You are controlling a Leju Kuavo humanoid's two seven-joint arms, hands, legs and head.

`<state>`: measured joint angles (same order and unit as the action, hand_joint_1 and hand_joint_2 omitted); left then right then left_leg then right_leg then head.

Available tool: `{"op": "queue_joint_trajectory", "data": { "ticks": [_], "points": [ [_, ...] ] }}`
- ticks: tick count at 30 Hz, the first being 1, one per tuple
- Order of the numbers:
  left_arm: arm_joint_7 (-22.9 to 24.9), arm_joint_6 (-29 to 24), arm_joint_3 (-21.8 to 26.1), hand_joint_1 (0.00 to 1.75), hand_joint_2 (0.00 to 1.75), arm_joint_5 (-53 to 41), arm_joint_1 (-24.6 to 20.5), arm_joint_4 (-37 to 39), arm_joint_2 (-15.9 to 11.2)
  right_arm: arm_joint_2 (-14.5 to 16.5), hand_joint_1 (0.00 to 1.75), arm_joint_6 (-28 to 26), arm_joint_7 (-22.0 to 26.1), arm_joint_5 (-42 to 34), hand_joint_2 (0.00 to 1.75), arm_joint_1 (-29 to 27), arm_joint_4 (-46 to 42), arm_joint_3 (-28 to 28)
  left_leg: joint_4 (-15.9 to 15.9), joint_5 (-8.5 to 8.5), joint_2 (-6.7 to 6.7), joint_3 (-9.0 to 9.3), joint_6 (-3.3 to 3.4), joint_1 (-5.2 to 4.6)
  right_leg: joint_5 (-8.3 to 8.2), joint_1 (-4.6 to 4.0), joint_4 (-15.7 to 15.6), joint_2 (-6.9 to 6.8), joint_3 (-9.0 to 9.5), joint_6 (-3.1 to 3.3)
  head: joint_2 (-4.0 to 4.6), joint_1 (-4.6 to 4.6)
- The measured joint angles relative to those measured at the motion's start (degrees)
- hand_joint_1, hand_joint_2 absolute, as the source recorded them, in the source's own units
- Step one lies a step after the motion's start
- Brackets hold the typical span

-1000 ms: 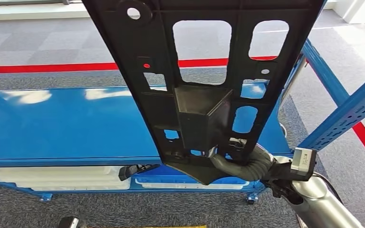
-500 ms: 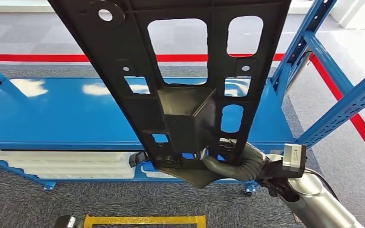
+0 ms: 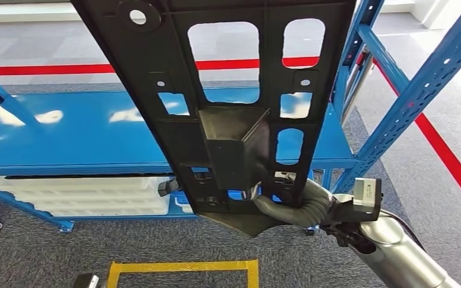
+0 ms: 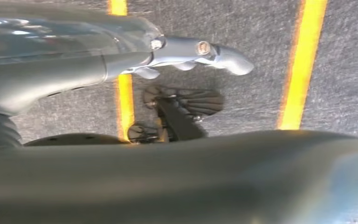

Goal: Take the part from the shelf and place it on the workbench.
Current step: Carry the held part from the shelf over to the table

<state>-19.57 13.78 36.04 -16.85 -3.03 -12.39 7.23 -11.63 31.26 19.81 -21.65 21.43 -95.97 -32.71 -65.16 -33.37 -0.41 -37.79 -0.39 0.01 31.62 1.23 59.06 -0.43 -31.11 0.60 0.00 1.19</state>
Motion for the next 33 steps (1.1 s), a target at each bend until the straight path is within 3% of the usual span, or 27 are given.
{"op": "queue_joint_trajectory", "data": {
  "ticks": [2,3,4,5,7,9,11,13,14,17,19,20,23,24,27,29,30,33],
  "points": [
    [0.0,-0.02,0.0,0.0,0.0,-0.03,-0.03,0.0,0.02,0.06,1.75,-0.19,0.14,-0.44,1.75,-0.14,0.08,-0.06,-6.59,-4.43,0.0,-1.16,-0.51,0.32,-1.24,-0.07,0.06,-0.12,-1.63,0.11,0.01,0.01],
    [0.0,-0.07,0.01,0.0,0.0,-0.04,-0.05,0.0,0.02,0.22,1.75,-0.45,0.23,-0.85,1.75,-0.34,0.13,-0.07,-8.86,-4.91,0.0,-1.09,-0.65,0.41,-1.86,-0.09,0.1,-0.19,-2.46,0.06,0.01,0.01],
    [0.0,-0.15,0.01,0.0,0.0,-0.06,-0.05,-0.01,0.02,0.5,1.75,-0.74,0.2,-1.26,1.75,-0.62,0.17,-0.08,-9.47,-4.12,0.0,-0.24,-0.69,0.47,-2.46,-0.1,0.13,-0.27,-3.27,-0.03,0.01,0.01],
    [0.01,-0.23,0.02,0.0,0.0,-0.09,-0.06,-0.01,0.02,0.85,1.75,-1.0,0.04,-1.61,1.75,-0.89,0.2,-0.1,-8.12,-2.53,0.0,1.49,-0.63,0.51,-3.03,-0.1,0.16,-0.31,-4.03,-0.14,0.0,0.01],
    [0.0,-0.32,0.03,0.0,0.0,-0.32,-0.18,-0.02,0.02,1.42,1.75,-1.01,-0.52,-2.14,1.75,-1.23,0.23,-0.24,-0.68,-0.11,0.13,7.2,-0.17,0.44,-4.08,-0.13,0.19,-0.31,-5.22,-0.48,0.0,0.01],
    [-0.08,-0.29,0.04,0.0,0.0,-0.63,-0.33,-0.02,0.01,1.48,1.75,-0.18,-0.84,-2.99,1.75,-1.16,0.47,-0.38,6.87,-0.59,0.3,12.1,0.5,0.19,-4.98,-0.2,0.21,-0.32,-5.86,-1.06,0.0,0.0],
    [-0.19,-0.22,0.04,0.0,0.0,-0.98,-0.37,-0.02,0.01,1.22,1.75,1.02,-0.54,-3.68,1.75,-0.85,0.96,-0.47,9.45,-1.22,0.34,13.19,1.0,-0.11,-5.93,-0.16,0.08,-0.39,-6.19,-1.85,0.0,-0.01],
    [-0.25,-0.21,0.03,0.0,0.0,-1.39,-0.35,-0.01,0.03,0.87,1.75,1.7,0.48,-3.41,1.75,-0.58,1.5,-0.52,9.69,-0.32,0.1,12.49,1.71,-0.04,-5.69,-0.03,0.51,-0.27,-6.75,-2.47,0.0,-0.03],
    [-0.25,-0.25,0.02,0.0,0.0,-1.55,-0.35,-0.01,0.03,0.74,1.75,1.82,0.97,-3.01,1.75,-0.46,1.72,-0.52,9.81,0.3,-0.03,12.01,2.14,0.04,-4.39,-0.04,1.91,-0.14,-7.41,-2.65,0.0,-0.04],
    [-0.24,-0.33,0.03,0.0,0.0,-1.77,-0.42,-0.02,0.0,0.55,1.75,1.84,1.39,-2.04,1.75,-0.21,2.15,-0.54,9.5,1.64,-0.26,10.19,2.8,-0.06,2.1,-0.07,11.99,0.08,-10.82,-2.77,0.0,-0.07],
    [-0.23,-0.34,0.02,0.0,0.0,-1.85,-0.4,-0.01,0.01,0.47,1.75,1.83,1.45,-1.5,1.75,-0.24,2.42,-0.55,8.91,2.09,-0.31,9.05,2.89,-0.19,3.6,-0.09,15.92,0.09,-11.06,-2.86,0.0,-0.06],
    [-0.23,-0.34,0.02,0.0,0.0,-1.9,-0.4,-0.01,0.01,0.43,1.75,1.8,1.58,-0.97,1.75,-0.22,2.5,-0.55,8.53,2.18,-0.32,8.57,2.88,-0.22,2.9,-0.1,14.59,0.09,-9.54,-2.84,0.0,-0.06],
    [-0.24,-0.34,0.02,0.0,0.0,-2.11,-0.52,-0.02,0.03,0.34,1.75,1.67,2.35,0.99,1.75,0.27,2.51,-0.56,7.25,2.04,-0.19,7.51,2.52,-0.35,-0.44,-0.21,3.67,0.1,-2.4,-2.28,0.0,-0.07],
    [-0.24,-0.34,0.02,0.0,0.0,-2.16,-0.62,-0.01,0.04,0.31,1.75,1.65,2.56,1.53,1.75,0.54,2.46,-0.58,6.89,2.01,-0.1,7.14,2.24,-0.43,-0.69,-0.3,1.39,0.1,-1.23,-2.04,0.0,-0.05],
    [-0.25,-0.34,0.02,0.0,0.0,-2.29,-0.78,-0.01,0.04,0.09,1.75,1.54,2.8,2.83,1.75,1.2,2.25,-0.63,6.46,2.14,0.21,6.43,1.42,-0.44,-0.58,-0.36,0.02,-0.09,-1.01,-1.41,0.0,-0.01],
    [-0.27,-0.34,0.02,0.0,0.0,-2.33,-0.75,-0.01,0.02,0.03,1.75,1.48,2.8,3.3,1.75,1.84,2.08,-0.67,5.13,0.91,0.41,5.82,0.77,-0.25,-0.91,-0.09,-0.24,-0.55,-1.11,-0.8,0.0,0.0],
    [-0.28,-0.34,0.02,0.0,0.0,-2.34,-0.76,-0.02,0.02,0.03,1.75,1.46,2.8,3.46,1.75,2.18,1.98,-0.69,2.94,-0.59,0.47,4.85,0.36,-0.07,-1.05,0.05,-0.35,-0.86,-1.21,-0.51,0.0,0.01],
    [-0.28,-0.55,0.02,0.0,0.0,-2.36,-0.71,-0.02,-0.01,0.03,1.75,1.37,2.81,3.98,1.75,2.6,1.84,-0.83,-7.51,-5.27,0.46,0.2,-0.7,0.5,-1.17,0.05,-0.31,-1.95,-1.57,-0.23,0.0,0.01]
  ]
}}
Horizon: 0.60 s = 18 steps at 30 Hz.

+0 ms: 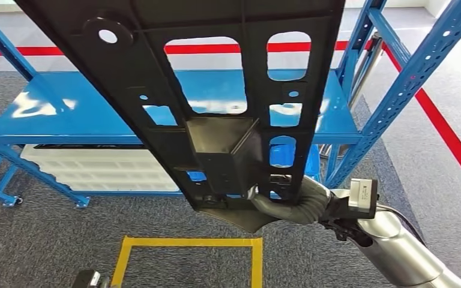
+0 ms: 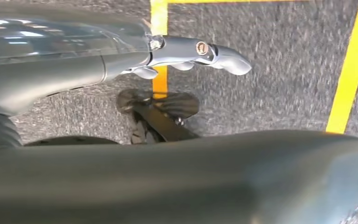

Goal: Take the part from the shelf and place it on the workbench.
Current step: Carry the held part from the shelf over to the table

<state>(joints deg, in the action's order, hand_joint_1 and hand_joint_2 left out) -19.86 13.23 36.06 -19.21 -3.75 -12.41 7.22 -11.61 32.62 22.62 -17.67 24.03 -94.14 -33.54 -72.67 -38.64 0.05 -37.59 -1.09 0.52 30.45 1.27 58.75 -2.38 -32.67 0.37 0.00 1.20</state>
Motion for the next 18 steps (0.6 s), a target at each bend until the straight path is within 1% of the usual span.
{"op": "queue_joint_trajectory", "data": {
  "ticks": [1,2,3,4,5,6,7,8,9,10,11,12,13,14,15,16,17,18],
  "points": [
    [0.01,-0.08,0.0,0.0,0.0,0.0,0.08,0.0,-0.02,0.0,1.75,-0.03,0.0,0.14,1.75,0.0,0.0,-0.08,-1.53,-0.06,-0.02,-0.66,-0.18,0.14,-0.01,0.01,0.02,-0.44,-0.04,0.01,0.0,0.0],
    [0.01,-0.12,0.0,0.0,0.0,0.0,0.15,0.0,-0.03,0.0,1.75,-0.06,0.01,0.21,1.75,0.01,-0.01,-0.15,-0.79,1.01,-0.08,-0.28,-0.28,0.27,0.0,0.02,0.03,-0.91,-0.04,0.0,0.0,0.0],
    [0.01,-0.12,0.0,0.0,0.0,0.0,0.17,-0.01,-0.05,0.0,1.75,-0.05,0.01,0.25,1.75,0.06,-0.03,-0.2,2.16,2.99,-0.37,1.1,-0.3,0.37,0.02,0.04,0.03,-1.38,0.04,-0.04,0.0,0.0],
    [0.01,-0.13,0.0,0.0,0.0,0.0,0.14,-0.01,-0.08,0.0,1.75,-0.05,0.02,0.27,1.75,0.12,-0.09,-0.22,6.22,5.15,-1.15,2.95,-0.24,0.4,0.07,0.03,0.03,-1.87,0.13,-0.14,0.0,0.0],
    [0.01,-0.13,0.0,0.0,0.0,0.0,0.08,-0.01,-0.1,-0.01,1.75,-0.06,0.04,0.28,1.75,0.2,-0.16,-0.22,9.83,6.81,-2.11,4.54,-0.1,0.22,0.12,-0.08,0.06,-2.3,0.19,-0.35,0.0,0.0],
    [0.01,-0.14,0.0,0.0,0.0,0.0,-0.01,-0.01,-0.11,-0.01,1.75,-0.08,0.09,0.32,1.75,0.28,-0.22,-0.23,12.43,7.77,-3.0,5.62,0.18,0.02,0.12,-0.2,0.1,-2.74,0.19,-0.63,0.01,0.0],
    [0.01,-0.17,0.0,0.0,0.0,-0.02,-0.07,-0.01,-0.12,-0.02,1.75,-0.12,0.2,0.42,1.75,0.34,-0.28,-0.24,13.65,7.98,-3.51,5.97,0.45,-0.21,0.1,-0.33,0.13,-3.21,0.13,-0.94,0.01,-0.01],
    [0.01,-0.2,0.0,0.0,0.0,-0.03,-0.09,-0.01,-0.12,-0.02,1.75,-0.16,0.35,0.58,1.75,0.4,-0.32,-0.27,13.81,7.88,-3.36,5.81,0.76,-0.44,0.0,-0.44,0.09,-3.73,0.07,-1.3,0.01,-0.01],
    [0.01,-0.24,0.0,0.0,0.0,-0.05,-0.04,-0.01,-0.13,-0.01,1.75,-0.2,0.5,0.76,1.75,0.46,-0.38,-0.3,14.01,7.95,-2.88,5.68,1.17,-0.46,-0.06,-0.43,0.02,-4.26,0.04,-1.66,0.01,-0.02],
    [0.02,-0.26,0.0,0.0,0.0,-0.08,0.05,-0.01,-0.13,-0.02,1.75,-0.23,0.63,0.96,1.75,0.56,-0.45,-0.33,14.2,8.18,-2.37,5.55,1.58,-0.42,0.2,-0.33,0.12,-3.96,0.03,-1.99,0.01,-0.02],
    [0.03,-0.27,0.0,0.0,0.0,-0.1,0.1,-0.01,-0.14,-0.02,1.75,-0.25,0.71,1.07,1.75,0.67,-0.54,-0.36,14.41,8.47,-1.92,5.47,2.04,-0.32,0.92,-0.23,0.78,-2.9,-0.19,-2.23,0.01,-0.03],
    [0.05,-0.27,0.0,0.0,0.0,-0.13,0.05,-0.01,-0.18,-0.06,1.75,-0.27,0.76,1.13,1.75,0.76,-0.6,-0.37,14.62,8.76,-1.47,5.43,2.49,-0.2,2.3,-0.14,2.55,-1.37,-0.88,-2.35,0.01,-0.04],
    [0.07,-0.26,0.0,0.0,0.0,-0.14,-0.08,-0.01,-0.21,-0.13,1.75,-0.29,0.78,1.2,1.75,0.82,-0.62,-0.38,14.69,8.94,-1.01,5.32,2.79,-0.14,4.18,-0.07,5.59,0.34,-2.12,-2.37,0.01,-0.06],
    [0.08,-0.24,0.0,0.0,0.0,-0.16,-0.24,-0.01,-0.25,-0.21,1.75,-0.31,0.79,1.25,1.75,0.82,-0.61,-0.39,14.67,9.06,-0.44,5.2,2.98,-0.18,6.1,-0.1,9.48,1.39,-3.79,-2.32,0.0,-0.08],
    [0.08,-0.22,0.0,0.0,0.0,-0.16,-0.35,-0.01,-0.27,-0.3,1.75,-0.33,0.79,1.32,1.75,0.78,-0.57,-0.41,14.64,9.13,0.19,5.11,3.09,-0.28,7.5,-0.13,13.17,1.84,-5.4,-2.31,0.0,-0.08],
    [0.08,-0.21,0.0,0.0,0.0,-0.17,-0.4,-0.01,-0.27,-0.36,1.75,-0.36,0.79,1.4,1.75,0.74,-0.54,-0.43,14.58,9.16,0.83,5.05,3.15,-0.39,7.95,-0.16,15.5,2.02,-6.41,-2.29,0.0,-0.08],
    [0.09,-0.2,0.0,0.0,0.0,-0.19,-0.42,-0.01,-0.27,-0.38,1.75,-0.37,0.79,1.47,1.75,0.72,-0.51,-0.45,14.49,9.18,1.51,5.03,3.17,-0.47,7.25,-0.17,15.68,2.13,-6.44,-2.25,0.0,-0.08],
    [0.09,-0.2,0.0,0.0,0.0,-0.19,-0.46,-0.01,-0.27,-0.39,1.75,-0.38,0.79,1.53,1.75,0.72,-0.51,-0.46,14.35,9.17,2.21,5.03,3.16,-0.5,5.51,-0.16,13.47,2.33,-5.37,-2.19,0.0,-0.08]
  ]
}}
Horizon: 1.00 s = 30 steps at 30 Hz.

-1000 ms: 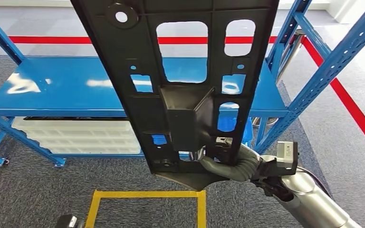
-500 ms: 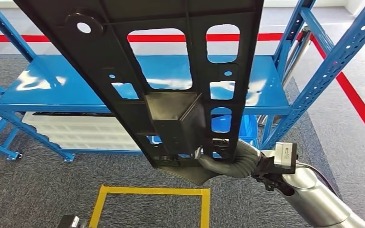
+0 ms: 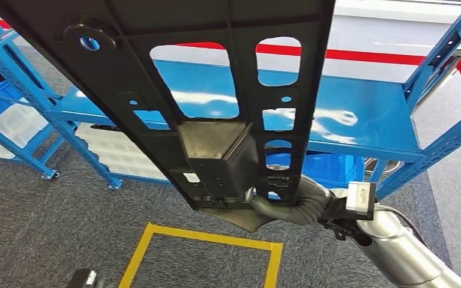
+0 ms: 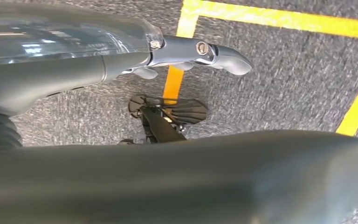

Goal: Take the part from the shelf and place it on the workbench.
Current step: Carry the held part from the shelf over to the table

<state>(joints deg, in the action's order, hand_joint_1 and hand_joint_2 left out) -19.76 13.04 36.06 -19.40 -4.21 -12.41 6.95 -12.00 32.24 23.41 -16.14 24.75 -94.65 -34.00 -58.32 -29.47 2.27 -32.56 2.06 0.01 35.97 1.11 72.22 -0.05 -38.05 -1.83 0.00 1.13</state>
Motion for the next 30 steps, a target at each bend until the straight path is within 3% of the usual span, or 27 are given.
{"op": "queue_joint_trajectory", "data": {
  "ticks": [2,3,5,7,9,11,13,14,16,18,20,22,23,25,26,28,29,30],
  "points": [
    [0.0,0.04,0.0,0.0,0.0,-0.04,-0.23,0.0,0.01,-0.02,1.75,0.0,0.0,0.08,1.75,0.09,0.01,-0.01,-0.47,-0.11,1.46,-0.21,-0.23,-0.03,-3.88,0.11,-7.57,1.95,3.44,0.22,0.01,0.0],
    [-0.01,0.06,0.0,0.0,0.0,-0.08,-0.4,0.0,0.01,-0.04,1.75,0.0,0.01,0.12,1.75,0.16,0.0,-0.01,-0.77,-0.13,2.16,-0.55,-0.44,-0.01,-4.87,0.19,-10.59,3.03,4.7,0.32,0.01,0.01],
    [-0.03,0.15,0.0,0.0,0.0,-0.25,-0.56,0.0,0.01,-0.09,1.75,-0.01,0.05,0.4,1.75,0.26,0.0,-0.01,-1.09,0.05,3.36,-1.37,-1.05,0.19,-4.89,0.18,-12.52,4.12,5.33,0.55,0.01,0.07],
    [-0.06,0.19,0.0,0.0,0.0,-0.45,-0.38,0.01,-0.05,-0.09,1.75,-0.1,0.33,0.96,1.75,0.44,-0.03,-0.03,-1.12,0.17,4.21,-1.83,-1.64,0.38,-4.96,0.21,-12.84,2.96,5.35,1.02,0.0,0.09],
    [-0.09,0.13,-0.01,0.0,0.0,-0.72,-0.28,0.01,-0.12,-0.06,1.75,-0.35,0.86,1.8,1.75,0.65,-0.14,-0.05,-3.13,-1.28,2.47,-2.91,-2.29,0.29,-5.13,0.5,-13.13,1.49,5.46,1.67,0.0,0.13],
    [-0.13,0.07,-0.02,0.0,0.0,-0.95,-0.39,0.01,-0.21,-0.08,1.75,-0.56,1.19,2.51,1.75,0.66,-0.34,-0.05,-9.33,-4.59,-0.43,-5.85,-3.03,0.41,-5.1,0.59,-13.19,-0.07,5.48,2.05,0.0,0.18],
    [-0.18,-0.02,-0.02,0.0,0.0,-0.99,-0.31,0.01,-0.32,-0.11,1.75,-0.76,1.27,3.07,1.75,0.53,-0.47,-0.05,-15.59,-6.73,-1.43,-8.77,-3.55,0.71,-4.98,0.55,-13.18,-1.72,5.48,2.11,0.0,0.18],
    [-0.18,-0.13,-0.02,0.0,0.0,-0.99,-0.16,0.01,-0.37,-0.11,1.75,-0.96,1.4,3.48,1.75,0.49,-0.54,-0.05,-16.13,-6.35,-1.59,-8.98,-3.65,0.81,-4.92,0.55,-13.17,-2.49,5.51,2.09,0.0,0.19],
    [-0.11,-0.39,0.01,0.0,0.0,-1.0,0.13,0.01,-0.55,-0.12,1.75,-1.44,1.83,4.41,1.75,0.46,-0.93,-0.05,-10.79,-2.97,-2.33,-6.24,-3.52,0.84,-4.74,0.54,-13.17,-3.84,5.7,1.88,0.0,0.19],
    [0.01,-0.56,0.02,0.0,0.0,-1.05,0.21,0.0,-0.77,-0.19,1.75,-1.85,2.34,5.18,1.75,0.42,-1.56,-0.04,-3.56,-0.22,-4.47,-2.5,-2.96,0.35,-4.48,0.4,-13.17,-4.99,5.95,1.46,0.0,0.19],
    [0.06,-0.6,0.01,0.0,0.0,-1.1,0.26,0.0,-0.92,-0.34,1.75,-2.07,2.73,5.65,1.75,0.3,-2.06,-0.03,-0.89,0.15,-5.65,-1.29,-2.31,-0.24,-4.29,0.19,-13.18,-6.11,6.12,0.91,0.0,0.17],
    [0.14,-0.64,0.02,0.0,0.0,-1.1,0.58,0.0,-1.03,-0.45,1.75,-2.13,2.92,5.87,1.75,0.22,-2.39,-0.02,-0.61,0.28,-4.81,-1.4,-1.64,-0.29,-4.08,0.19,-13.32,-6.96,6.45,0.28,0.01,0.17],
    [0.19,-0.67,0.02,0.0,0.0,-1.08,0.76,0.01,-1.07,-0.53,1.75,-2.13,2.97,5.96,1.75,0.22,-2.59,-0.02,-0.35,0.46,-4.32,-1.32,-1.26,-0.18,-3.62,0.26,-13.05,-6.31,6.51,0.04,0.01,0.18],
    [0.25,-0.72,0.03,0.0,0.0,-1.01,0.81,0.01,-1.11,-0.93,1.75,-1.99,3.17,6.09,1.75,0.19,-3.03,0.01,0.15,0.87,-3.38,-1.13,-0.5,0.09,-1.02,0.38,-9.5,-3.26,5.13,-0.15,0.01,0.14],
    [0.25,-0.72,0.04,0.0,0.0,-0.98,0.72,0.01,-1.11,-1.28,1.75,-1.79,3.28,6.15,1.75,0.14,-3.18,0.01,0.19,0.93,-2.81,-1.15,-0.3,0.05,0.85,0.38,-5.93,-1.62,3.52,-0.09,0.0,0.13],
    [0.23,-0.73,0.07,0.0,0.0,-0.97,0.6,0.0,-1.1,-1.98,1.75,-1.25,3.55,6.21,1.75,-0.01,-3.35,0.0,0.15,0.96,-1.48,-1.17,-0.11,-0.04,3.41,0.31,1.22,-0.34,0.04,-0.08,0.0,0.12],
    [0.22,-0.73,0.08,0.0,0.0,-0.96,0.63,0.01,-1.08,-2.23,1.75,-1.05,3.66,6.22,1.75,-0.07,-3.44,-0.01,0.09,0.97,-0.77,-1.16,-0.1,-0.07,3.21,0.28,2.6,-0.19,-0.78,-0.11,0.0,0.12],
    [0.22,-0.73,0.08,0.0,0.0,-0.97,0.66,0.01,-1.04,-2.41,1.75,-0.93,3.75,6.22,1.75,-0.1,-3.59,-0.01,0.0,0.95,-0.03,-1.14,-0.13,-0.06,1.83,0.27,1.6,-0.08,-0.52,-0.16,0.0,0.12]
  ]
}}
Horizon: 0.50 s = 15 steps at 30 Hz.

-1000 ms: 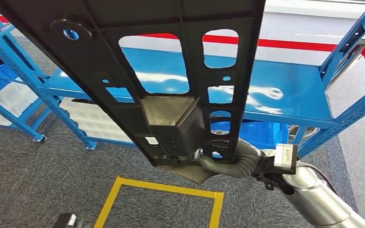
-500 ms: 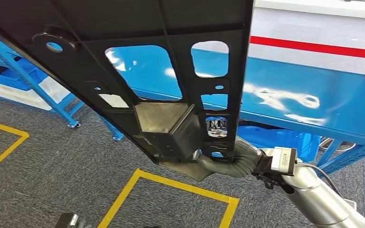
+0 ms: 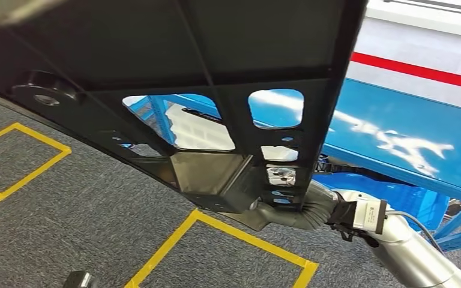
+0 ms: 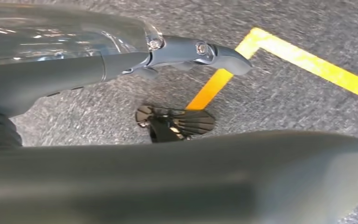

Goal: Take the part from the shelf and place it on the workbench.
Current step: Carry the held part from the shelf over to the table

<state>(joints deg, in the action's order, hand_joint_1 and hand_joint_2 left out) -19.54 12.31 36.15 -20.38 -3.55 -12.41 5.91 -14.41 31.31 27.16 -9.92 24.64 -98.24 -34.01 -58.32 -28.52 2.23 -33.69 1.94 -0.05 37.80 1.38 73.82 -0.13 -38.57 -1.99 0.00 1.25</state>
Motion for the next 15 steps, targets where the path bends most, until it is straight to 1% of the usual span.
{"op": "queue_joint_trajectory", "data": {
  "ticks": [1,2,3,4,5,6,7,8,9,10,11,12,13,14,15],
  "points": [
    [-0.01,0.02,0.01,0.0,0.0,-0.01,0.0,0.0,0.07,-0.14,1.75,0.09,0.09,-0.02,1.75,0.01,-0.2,0.0,-0.16,-0.05,0.78,0.02,-0.07,0.04,-2.2,0.05,-3.09,0.31,1.22,-0.04,0.0,0.0],
    [-0.03,0.08,0.01,0.0,0.0,-0.02,-0.01,0.0,0.17,-0.26,1.75,0.22,0.18,-0.06,1.75,0.04,-0.4,0.0,-0.4,-0.16,1.57,-0.07,-0.22,0.11,-4.3,0.18,-6.97,1.36,2.84,-0.05,0.0,0.0],
    [-0.1,0.16,0.01,0.0,0.0,-0.03,-0.12,-0.01,0.28,-0.37,1.75,0.37,0.27,-0.13,1.75,0.03,-0.58,-0.01,-0.84,-0.31,2.34,-0.33,-0.45,0.1,-5.81,0.37,-10.49,2.78,4.22,-0.03,0.0,0.01],
    [-0.2,0.28,0.01,0.0,0.0,-0.05,-0.22,-0.01,0.37,-0.48,1.75,0.53,0.37,-0.23,1.75,-0.04,-0.74,-0.02,-1.2,-0.39,3.06,-0.69,-0.73,0.15,-6.58,0.49,-12.71,3.97,5.06,0.03,0.0,0.03],
    [-0.31,0.38,0.01,0.0,0.0,-0.08,-0.23,0.0,0.46,-0.58,1.75,0.66,0.44,-0.3,1.75,-0.12,-0.92,-0.03,-1.44,-0.41,3.72,-1.07,-1.02,0.23,-6.61,0.51,-13.57,4.78,5.34,0.18,0.0,0.05],
    [-0.37,0.41,0.01,0.0,0.0,-0.12,-0.17,0.01,0.52,-0.64,1.75,0.71,0.53,-0.34,1.75,-0.22,-1.14,-0.04,-1.56,-0.34,4.37,-1.38,-1.31,0.32,-6.53,0.43,-13.69,4.7,5.34,0.4,0.0,0.08],
    [-0.31,0.33,0.03,0.0,0.0,-0.15,-0.01,0.01,0.58,-0.68,1.75,0.69,0.7,-0.33,1.75,-0.28,-1.41,-0.04,-1.5,-0.27,4.99,-1.53,-1.55,0.48,-6.54,0.43,-13.66,3.97,5.38,0.71,0.0,0.09],
    [-0.19,0.17,0.04,0.0,0.0,-0.19,0.2,0.02,0.69,-0.68,1.75,0.63,0.88,-0.21,1.75,-0.32,-1.71,-0.04,-1.72,-0.49,4.73,-1.67,-1.8,0.48,-6.55,0.47,-13.78,3.25,5.54,1.06,0.0,0.11],
    [-0.01,-0.08,0.07,0.0,0.0,-0.21,0.32,0.02,0.78,-0.66,1.75,0.53,1.12,-0.01,1.75,-0.41,-2.01,-0.04,-2.59,-1.09,3.75,-2.07,-2.07,0.43,-6.57,0.58,-13.91,2.5,5.69,1.42,0.0,0.14],
    [0.19,-0.3,0.09,0.0,0.0,-0.21,0.36,0.02,0.86,-0.66,1.75,0.36,1.36,0.28,1.75,-0.6,-2.33,-0.04,-4.54,-2.27,2.26,-2.98,-2.37,0.4,-6.56,0.69,-14.03,1.66,5.83,1.71,0.0,0.17],
    [0.34,-0.43,0.11,0.0,0.0,-0.23,0.37,0.02,0.93,-0.7,1.75,0.14,1.57,0.66,1.75,-0.95,-2.62,-0.04,-7.63,-3.87,0.48,-4.45,-2.69,0.41,-6.48,0.64,-14.05,0.85,5.92,1.92,0.0,0.2],
    [0.51,-0.51,0.18,0.0,0.0,-0.22,0.35,0.02,0.93,-0.76,1.75,-0.15,1.83,1.06,1.75,-1.45,-2.87,-0.03,-11.33,-5.52,-0.62,-6.27,-2.99,0.54,-6.37,0.6,-14.05,-0.02,5.96,2.06,0.0,0.21],
    [0.68,-0.51,0.26,0.0,0.0,-0.24,0.41,0.02,0.93,-0.85,1.75,-0.48,2.14,1.46,1.75,-2.1,-3.13,-0.01,-14.68,-6.7,-1.19,-7.94,-3.23,0.7,-6.26,0.57,-14.04,-0.92,6.01,2.1,0.0,0.22],
    [0.89,-0.52,0.35,0.0,0.0,-0.26,0.55,0.02,0.94,-0.94,1.75,-0.79,2.5,1.85,1.75,-2.81,-3.4,0.05,-16.51,-6.96,-1.44,-8.85,-3.38,0.83,-6.12,0.55,-14.03,-1.79,6.09,2.1,0.0,0.22],
    [1.09,-0.54,0.44,0.0,0.0,-0.3,0.74,0.02,0.95,-1.02,1.75,-1.01,2.86,2.18,1.75,-3.47,-3.69,0.14,-16.2,-6.17,-1.63,-8.68,-3.42,0.91,-5.97,0.55,-14.03,-2.58,6.23,2.03,0.0,0.22]
  ]
}}
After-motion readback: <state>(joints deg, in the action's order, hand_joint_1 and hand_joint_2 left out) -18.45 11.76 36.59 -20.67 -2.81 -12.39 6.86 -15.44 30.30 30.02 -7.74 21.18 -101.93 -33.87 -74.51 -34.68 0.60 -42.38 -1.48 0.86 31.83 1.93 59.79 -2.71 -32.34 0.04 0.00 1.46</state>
